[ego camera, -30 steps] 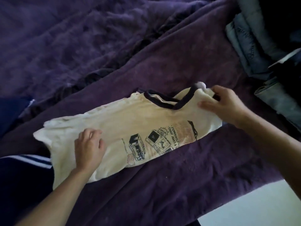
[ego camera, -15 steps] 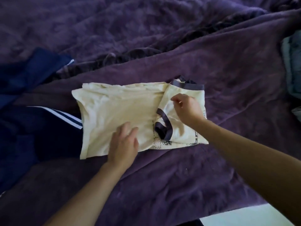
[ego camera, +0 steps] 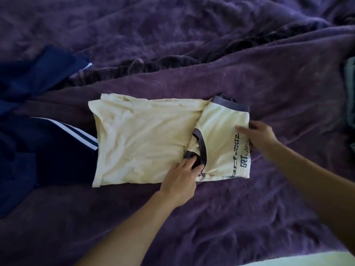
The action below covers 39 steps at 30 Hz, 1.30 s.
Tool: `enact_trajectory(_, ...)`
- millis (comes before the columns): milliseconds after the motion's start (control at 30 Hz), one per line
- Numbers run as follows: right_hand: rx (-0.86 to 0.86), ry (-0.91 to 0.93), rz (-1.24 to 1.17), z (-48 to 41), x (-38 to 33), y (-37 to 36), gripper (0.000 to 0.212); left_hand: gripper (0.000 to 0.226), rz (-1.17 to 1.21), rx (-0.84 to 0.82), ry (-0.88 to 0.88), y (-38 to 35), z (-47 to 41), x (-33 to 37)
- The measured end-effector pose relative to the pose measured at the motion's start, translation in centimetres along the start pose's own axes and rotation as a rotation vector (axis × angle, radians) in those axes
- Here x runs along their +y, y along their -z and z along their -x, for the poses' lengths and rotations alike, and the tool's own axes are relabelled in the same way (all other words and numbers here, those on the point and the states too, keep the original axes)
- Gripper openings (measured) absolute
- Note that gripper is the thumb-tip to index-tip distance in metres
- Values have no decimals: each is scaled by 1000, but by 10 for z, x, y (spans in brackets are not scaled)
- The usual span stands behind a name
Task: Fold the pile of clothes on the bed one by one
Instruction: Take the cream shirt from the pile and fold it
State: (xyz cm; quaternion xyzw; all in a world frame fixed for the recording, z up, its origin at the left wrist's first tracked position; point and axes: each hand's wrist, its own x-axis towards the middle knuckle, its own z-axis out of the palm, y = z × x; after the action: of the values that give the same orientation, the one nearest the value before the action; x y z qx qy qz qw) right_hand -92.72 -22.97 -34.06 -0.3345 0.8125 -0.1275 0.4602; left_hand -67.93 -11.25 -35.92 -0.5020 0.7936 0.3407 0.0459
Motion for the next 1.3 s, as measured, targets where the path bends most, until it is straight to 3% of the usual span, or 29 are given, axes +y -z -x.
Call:
enact_trajectory(67,-134,-62,-122,20,5,-10,35,49,108,114,43,13,10,-8)
enact_trajectory(167,-100,105,-173,48,-16,-19,33,39,189,304,142,37,35,-36)
enact_trajectory(300,-136,344,-5,101,-83,-55,52,31,232,475,328,73,82,-88)
enact_trajectory(433,-243,479,268,138,-139,-139,67,28,302,578,526,95,130,-133)
enact_trajectory(600,-498,418,382,163,-157,-262,72,30,326,653,666,95,176,-171)
enact_trajectory(700,-642,315,337,168,-147,-290,78,31,354,647,684,91,185,-178)
enact_trajectory(767,-565,343,195,161,-138,-278,59,29,318,679,614,93,178,-173)
enact_trajectory(833,-304,498,202,145,-130,-252,39,26,232,715,484,94,160,-160)
enact_trajectory(900,-3,675,375,121,-125,-222,35,29,72,691,306,93,134,-144)
enact_trajectory(967,133,774,616,92,-125,-198,44,39,-133,509,162,80,112,-136)
enact_trajectory(1067,21,749,880,54,-131,-188,61,54,-329,215,160,47,116,-152)
enact_trajectory(1167,-103,734,964,30,-128,-196,61,63,-369,79,203,18,152,-176)
enact_trajectory(1233,-102,716,943,24,-129,-202,60,57,-356,102,190,20,167,-182)
enact_trajectory(1300,-65,694,886,22,-134,-202,61,49,-301,261,151,40,158,-184)
